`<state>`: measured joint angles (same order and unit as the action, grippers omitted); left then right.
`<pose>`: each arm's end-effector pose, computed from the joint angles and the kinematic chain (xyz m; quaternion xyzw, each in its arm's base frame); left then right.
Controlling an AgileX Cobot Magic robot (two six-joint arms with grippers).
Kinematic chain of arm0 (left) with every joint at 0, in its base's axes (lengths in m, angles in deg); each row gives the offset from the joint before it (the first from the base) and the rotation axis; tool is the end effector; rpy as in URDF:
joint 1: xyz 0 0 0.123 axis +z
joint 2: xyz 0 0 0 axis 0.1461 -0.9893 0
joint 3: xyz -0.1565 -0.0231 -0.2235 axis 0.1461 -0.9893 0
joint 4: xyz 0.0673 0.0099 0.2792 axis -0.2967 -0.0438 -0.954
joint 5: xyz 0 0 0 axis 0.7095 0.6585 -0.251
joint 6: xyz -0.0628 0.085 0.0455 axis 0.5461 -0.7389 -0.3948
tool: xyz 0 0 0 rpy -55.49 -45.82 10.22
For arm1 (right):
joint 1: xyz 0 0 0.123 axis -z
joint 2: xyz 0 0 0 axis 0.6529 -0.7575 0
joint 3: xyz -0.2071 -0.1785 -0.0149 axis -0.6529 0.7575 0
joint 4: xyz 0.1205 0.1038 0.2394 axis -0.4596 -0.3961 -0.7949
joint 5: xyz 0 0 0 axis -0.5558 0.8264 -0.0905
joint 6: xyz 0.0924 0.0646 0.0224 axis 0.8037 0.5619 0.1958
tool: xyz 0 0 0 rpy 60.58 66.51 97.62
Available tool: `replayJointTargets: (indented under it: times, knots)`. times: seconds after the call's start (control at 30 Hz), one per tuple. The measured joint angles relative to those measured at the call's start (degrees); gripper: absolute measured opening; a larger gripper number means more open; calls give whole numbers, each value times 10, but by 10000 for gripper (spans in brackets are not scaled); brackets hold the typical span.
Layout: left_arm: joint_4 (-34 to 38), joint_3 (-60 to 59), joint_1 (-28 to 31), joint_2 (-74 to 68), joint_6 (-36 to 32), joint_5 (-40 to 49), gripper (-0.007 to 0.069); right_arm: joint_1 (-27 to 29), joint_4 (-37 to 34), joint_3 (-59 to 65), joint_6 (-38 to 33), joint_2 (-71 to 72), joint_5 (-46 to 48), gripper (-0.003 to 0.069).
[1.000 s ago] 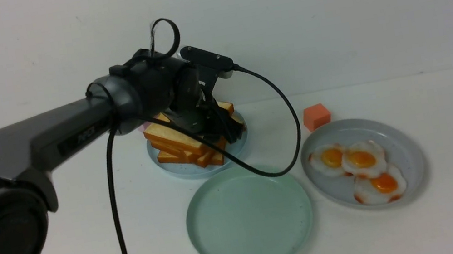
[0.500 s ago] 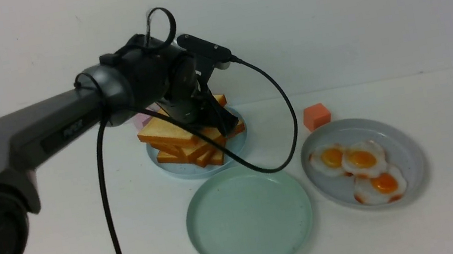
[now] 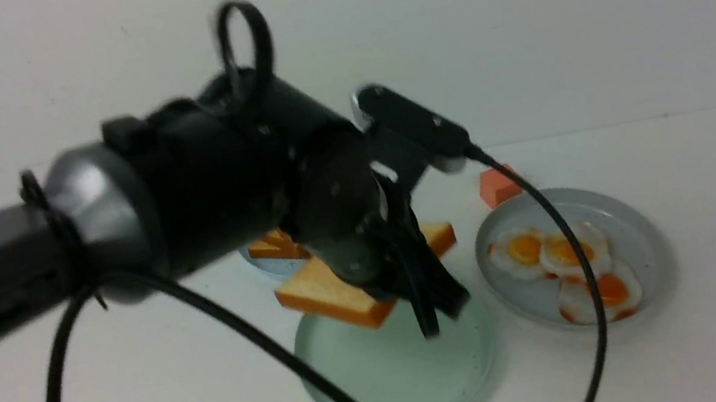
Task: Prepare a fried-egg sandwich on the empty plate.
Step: Use the left arm to put a slice of bread into the empty plate in the middle, then use the right arm to grab a fried egg
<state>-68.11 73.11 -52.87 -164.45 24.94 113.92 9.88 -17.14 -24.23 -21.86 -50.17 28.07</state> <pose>0.3188 -0.2934 0.2110 0.3979 0.8691 -0.0377 0.2914 0.1159 0.0880 0.3918 -0.2153 0.8888 0.1909 0.3568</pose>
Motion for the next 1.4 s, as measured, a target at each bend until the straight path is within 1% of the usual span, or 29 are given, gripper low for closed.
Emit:
replayJointTargets:
  times: [0.2, 0.37, 0.4, 0.47, 0.5, 0.53, 0.6, 0.63, 0.67, 0.7, 0.8, 0.9, 0.93, 1.03, 1.07, 1.1, 1.13, 1.17, 1.2, 1.27, 1.3, 1.37, 1.4]
  knots:
    - [-2, -18, -8, -36, 24, -23, 22, 0, 0, 0, 0, 0, 0, 238]
    - [-21, -18, -8, -66, 26, -41, 23, 0, 0, 0, 0, 0, -1, 238]
    - [-26, -18, -8, -73, 26, -49, 34, 0, -1, 0, 0, 0, -1, 238]
    - [-40, -18, -8, -83, 26, -59, 70, 0, -3, 0, 0, 0, -1, 238]
    - [-46, -18, -8, -86, 26, -60, 104, 0, -5, 0, 0, 0, -1, 238]
    - [-48, -18, -8, -87, 26, -60, 110, 0, -5, 0, 0, 0, -1, 238]
    - [-52, -18, -8, -89, 28, -60, 193, 0, -10, 0, 0, 0, 1, 238]
    - [-52, -18, -8, -89, 28, -60, 202, 0, -10, 0, 0, 0, 1, 238]
    - [-54, -18, -8, -89, 28, -58, 274, 0, -11, 0, 0, 0, 3, 238]
    - [-52, -18, -8, -86, 28, -56, 329, 0, -11, 0, 2, 0, 3, 238]
    - [-31, -18, -8, -63, 28, -44, 447, 0, -11, 0, 20, -1, 4, 238]
    - [10, -18, -8, -12, 28, -24, 513, 0, -11, 0, 26, -17, 4, 238]
    - [24, -18, -8, 7, 28, -20, 516, 0, -10, 0, 26, -24, 4, 238]
    - [64, -18, -8, 71, 28, 1, 497, 0, -6, 0, 11, -62, -1, 238]
    - [77, -19, -8, 98, 28, 11, 476, 0, -3, 0, 2, -79, -8, 238]
    - [103, -23, -8, 171, 29, 32, 394, 0, 7, 0, -23, -130, -29, 238]
    - [110, -27, -8, 202, 29, 40, 352, 0, 12, 0, -33, -152, -37, 238]
    - [113, -28, -8, 210, 29, 42, 341, 0, 14, 0, -36, -158, -43, 238]
    - [121, -44, -8, 270, 29, 57, 247, 0, 27, 0, -51, -205, -63, 238]
    - [128, -68, -8, 328, 29, 69, 153, 0, 45, 0, -64, -254, -86, 238]
    - [132, -92, -8, 370, 29, 77, 86, 0, 63, 0, -72, -289, -104, 240]
    - [141, -130, -8, 424, 29, 81, 10, 0, 94, 0, -79, -332, -128, 248]
    - [147, -166, -8, 471, 29, 83, -13, 0, 121, -1, -82, -367, -143, 256]
